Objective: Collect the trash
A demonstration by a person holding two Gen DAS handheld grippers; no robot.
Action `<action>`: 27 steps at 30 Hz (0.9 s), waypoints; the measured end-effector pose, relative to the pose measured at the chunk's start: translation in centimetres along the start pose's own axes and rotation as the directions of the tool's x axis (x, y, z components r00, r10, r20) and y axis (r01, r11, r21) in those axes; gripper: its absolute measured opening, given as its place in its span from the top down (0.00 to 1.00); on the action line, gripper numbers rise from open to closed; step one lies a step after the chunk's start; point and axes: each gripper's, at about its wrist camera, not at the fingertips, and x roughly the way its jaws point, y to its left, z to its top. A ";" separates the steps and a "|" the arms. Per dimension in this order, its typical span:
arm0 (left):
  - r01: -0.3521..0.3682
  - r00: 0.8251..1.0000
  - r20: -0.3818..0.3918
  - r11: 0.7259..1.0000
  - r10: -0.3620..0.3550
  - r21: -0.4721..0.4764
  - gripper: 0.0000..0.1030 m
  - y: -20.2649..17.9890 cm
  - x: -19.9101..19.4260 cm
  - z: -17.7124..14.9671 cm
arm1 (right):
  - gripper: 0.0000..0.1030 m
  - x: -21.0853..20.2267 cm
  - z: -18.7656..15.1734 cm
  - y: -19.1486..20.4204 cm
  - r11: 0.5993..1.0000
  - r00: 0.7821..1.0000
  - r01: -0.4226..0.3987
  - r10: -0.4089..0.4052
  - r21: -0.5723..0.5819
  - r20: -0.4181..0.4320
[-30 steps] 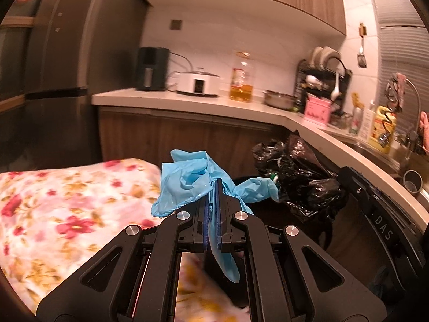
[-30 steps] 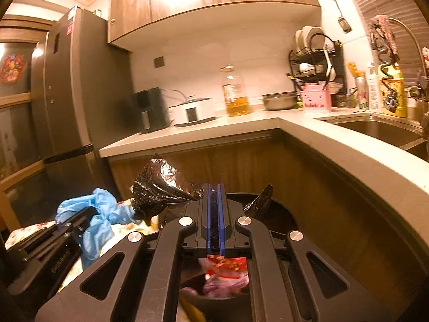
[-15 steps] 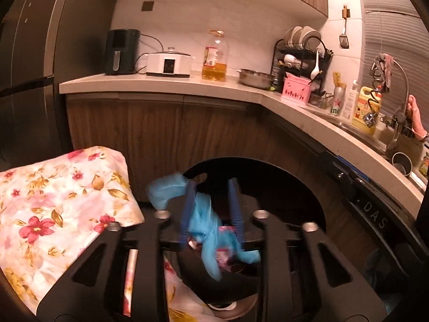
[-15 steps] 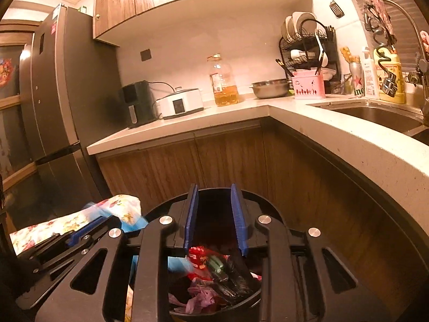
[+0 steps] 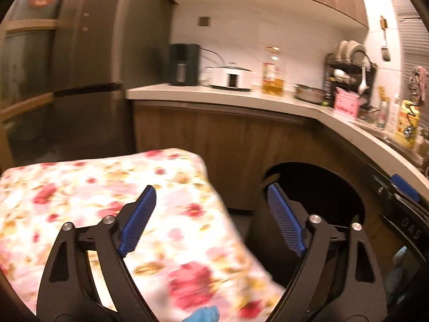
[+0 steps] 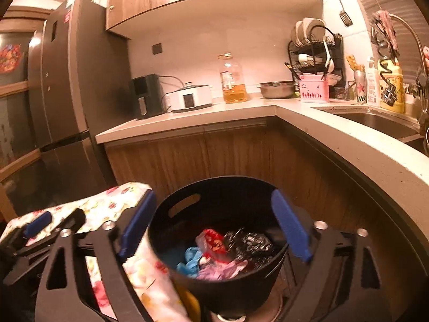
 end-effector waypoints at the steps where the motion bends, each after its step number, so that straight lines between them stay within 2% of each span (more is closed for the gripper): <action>1: -0.020 1.000 0.003 1.000 0.020 -0.002 0.13 0.6 -0.9 -0.1 | 0.13 -0.6 -0.1 0.6 1.000 1.000 -0.006 0.006 -0.013 -0.002; 4: -0.060 0.998 0.009 0.998 0.060 -0.006 0.06 2.2 -3.2 -0.5 | 0.06 -2.2 -0.6 1.9 0.999 1.000 -0.019 0.019 -0.038 -0.003; 12: -0.151 0.988 0.002 0.988 0.151 0.022 0.06 5.1 -9.2 -2.5 | 0.05 -7.4 -2.1 5.0 0.995 0.999 -0.049 0.048 -0.089 -0.011; 17: -0.164 0.986 -0.009 0.986 0.164 -0.010 0.06 6.9 -12.2 -3.7 | 0.05 -9.9 -3.1 6.0 0.995 0.999 -0.030 0.027 -0.095 -0.028; 27: -0.189 0.982 -0.010 0.982 0.189 -0.023 0.06 8.7 -16.4 -5.4 | 0.05 -14.2 -4.8 7.4 0.994 0.998 -0.055 0.051 -0.092 -0.044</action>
